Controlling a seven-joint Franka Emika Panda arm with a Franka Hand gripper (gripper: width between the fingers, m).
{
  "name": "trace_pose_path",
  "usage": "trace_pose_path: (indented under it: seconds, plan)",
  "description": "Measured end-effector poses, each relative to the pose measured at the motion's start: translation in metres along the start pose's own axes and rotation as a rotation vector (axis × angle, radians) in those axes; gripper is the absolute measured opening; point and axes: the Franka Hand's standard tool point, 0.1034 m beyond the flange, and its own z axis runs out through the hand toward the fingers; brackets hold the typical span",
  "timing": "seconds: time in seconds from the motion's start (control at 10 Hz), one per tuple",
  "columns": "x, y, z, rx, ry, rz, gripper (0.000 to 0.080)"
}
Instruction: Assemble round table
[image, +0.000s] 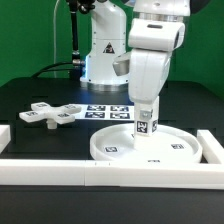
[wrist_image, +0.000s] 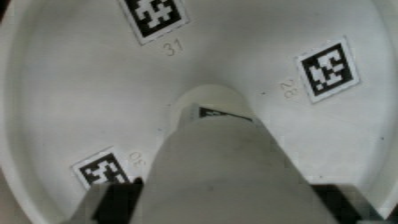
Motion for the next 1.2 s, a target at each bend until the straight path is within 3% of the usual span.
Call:
trace_pose_path:
  seconds: [0.3, 0.8, 1.2]
  plan:
    - [-0.0008, 0.0005, 0.0003, 0.002, 0.007, 0.215, 0.0409]
    - [-0.0008, -0.0015, 0.0016, 0.055, 0.051, 0.852, 0.0409]
    - [0.0011, 0.0000, 0.0012, 0.055, 0.064, 1.093, 0.0409]
